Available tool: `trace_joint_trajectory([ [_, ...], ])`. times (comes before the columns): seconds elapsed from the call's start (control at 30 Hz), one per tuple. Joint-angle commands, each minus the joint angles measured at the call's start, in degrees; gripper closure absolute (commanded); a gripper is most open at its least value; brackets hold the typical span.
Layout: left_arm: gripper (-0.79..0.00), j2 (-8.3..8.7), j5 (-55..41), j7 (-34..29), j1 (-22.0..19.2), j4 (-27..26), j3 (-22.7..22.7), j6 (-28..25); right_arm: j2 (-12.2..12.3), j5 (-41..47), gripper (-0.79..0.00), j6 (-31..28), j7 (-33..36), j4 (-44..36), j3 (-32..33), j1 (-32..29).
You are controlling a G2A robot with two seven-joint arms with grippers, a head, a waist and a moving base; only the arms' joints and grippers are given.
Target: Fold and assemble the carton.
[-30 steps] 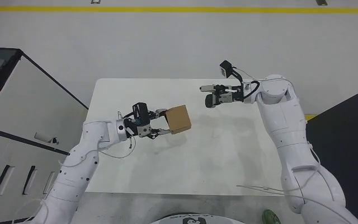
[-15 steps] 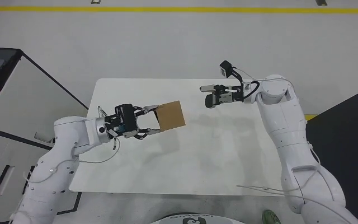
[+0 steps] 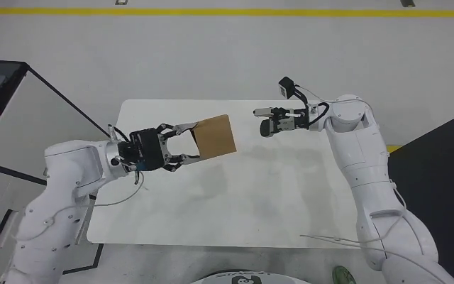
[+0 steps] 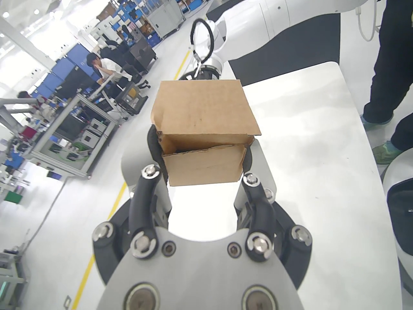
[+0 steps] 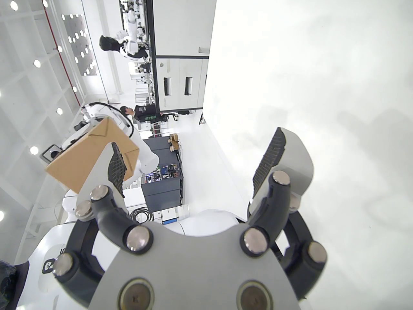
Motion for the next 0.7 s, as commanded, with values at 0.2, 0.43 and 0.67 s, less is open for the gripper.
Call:
trace_joint_trajectory([
  [0.2, 0.000, 1.51, -2.32, -0.29, 2.14, -5.63, -3.50, 0.02, 0.00, 0.00, -0.785, 0.00, 0.00, 0.00, 0.00, 0.00],
  [0.43, 0.000, 1.51, -2.32, -0.29, 2.14, -5.63, -3.50, 0.02, 0.00, 0.00, -0.785, 0.00, 0.00, 0.00, 0.00, 0.00],
  [0.67, 0.000, 1.51, -2.32, -0.29, 2.14, -5.63, -3.50, 0.02, 0.00, 0.00, -0.785, 0.00, 0.00, 0.00, 0.00, 0.00],
])
